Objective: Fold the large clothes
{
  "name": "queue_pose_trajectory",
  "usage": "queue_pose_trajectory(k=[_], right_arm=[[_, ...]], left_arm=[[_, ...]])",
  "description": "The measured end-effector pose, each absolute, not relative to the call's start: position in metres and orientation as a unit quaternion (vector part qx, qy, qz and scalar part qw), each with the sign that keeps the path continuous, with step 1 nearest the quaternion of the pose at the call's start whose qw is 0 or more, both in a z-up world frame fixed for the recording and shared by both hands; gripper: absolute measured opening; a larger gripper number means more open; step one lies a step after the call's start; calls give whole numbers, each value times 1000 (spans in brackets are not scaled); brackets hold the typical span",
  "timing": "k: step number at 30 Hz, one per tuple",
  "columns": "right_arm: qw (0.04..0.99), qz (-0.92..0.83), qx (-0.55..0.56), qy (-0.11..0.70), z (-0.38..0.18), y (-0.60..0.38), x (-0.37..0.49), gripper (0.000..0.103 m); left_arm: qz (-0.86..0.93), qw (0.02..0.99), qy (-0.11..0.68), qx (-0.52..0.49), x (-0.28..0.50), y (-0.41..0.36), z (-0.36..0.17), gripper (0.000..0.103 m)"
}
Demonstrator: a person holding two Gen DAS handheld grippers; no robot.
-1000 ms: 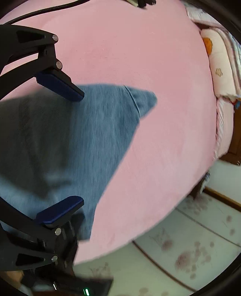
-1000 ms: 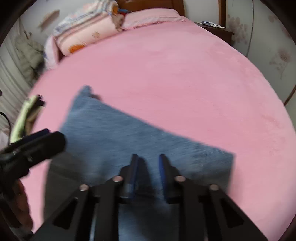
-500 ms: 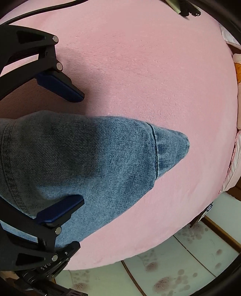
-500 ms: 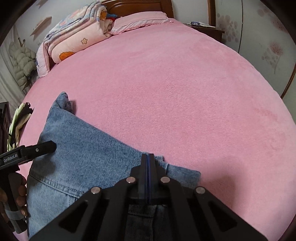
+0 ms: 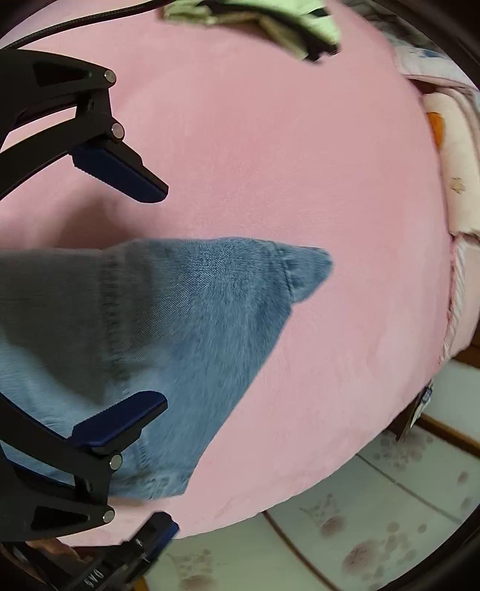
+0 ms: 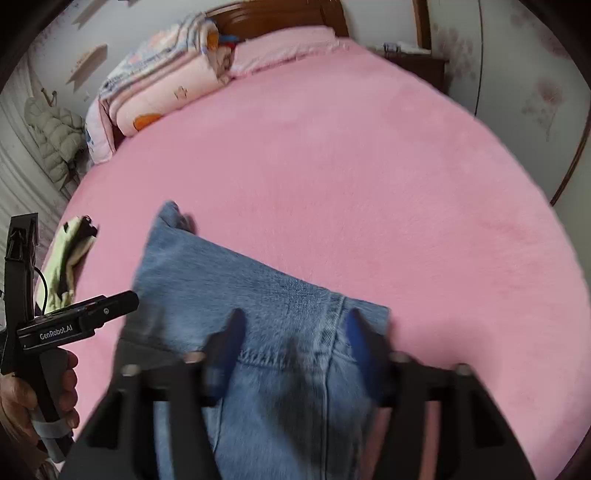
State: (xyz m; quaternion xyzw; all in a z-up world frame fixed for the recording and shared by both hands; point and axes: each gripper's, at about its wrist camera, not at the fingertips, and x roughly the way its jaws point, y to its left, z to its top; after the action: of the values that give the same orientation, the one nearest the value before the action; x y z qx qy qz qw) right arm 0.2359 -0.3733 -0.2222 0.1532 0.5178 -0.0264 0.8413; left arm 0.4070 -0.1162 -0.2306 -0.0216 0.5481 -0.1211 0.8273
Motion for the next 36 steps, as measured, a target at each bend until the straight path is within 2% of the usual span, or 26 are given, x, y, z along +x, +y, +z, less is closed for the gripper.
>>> queue_pose_trajectory(k=[6, 8, 13, 19, 22, 28, 36], right_arm=[[847, -38, 205, 489, -177, -385, 200, 63], [845, -46, 208, 491, -172, -387, 193, 70], [846, -66, 187, 495, -165, -384, 172, 71], [859, -55, 169, 481, -167, -374, 147, 72], [861, -51, 155, 482, -169, -368, 137, 77], [848, -29, 142, 510, -182, -363, 125, 78], [841, -10, 143, 522, -197, -364, 114, 77]], left_arm=[[-150, 820, 551, -31, 377, -118, -193, 102], [-154, 817, 555, -38, 369, -114, -185, 102], [-157, 826, 541, -39, 341, -114, -174, 102], [-157, 833, 526, -70, 316, -105, -183, 102], [-156, 844, 511, -57, 303, -105, -185, 102], [-164, 826, 537, -45, 289, -106, -202, 102], [-153, 805, 567, -85, 279, -95, -228, 102]])
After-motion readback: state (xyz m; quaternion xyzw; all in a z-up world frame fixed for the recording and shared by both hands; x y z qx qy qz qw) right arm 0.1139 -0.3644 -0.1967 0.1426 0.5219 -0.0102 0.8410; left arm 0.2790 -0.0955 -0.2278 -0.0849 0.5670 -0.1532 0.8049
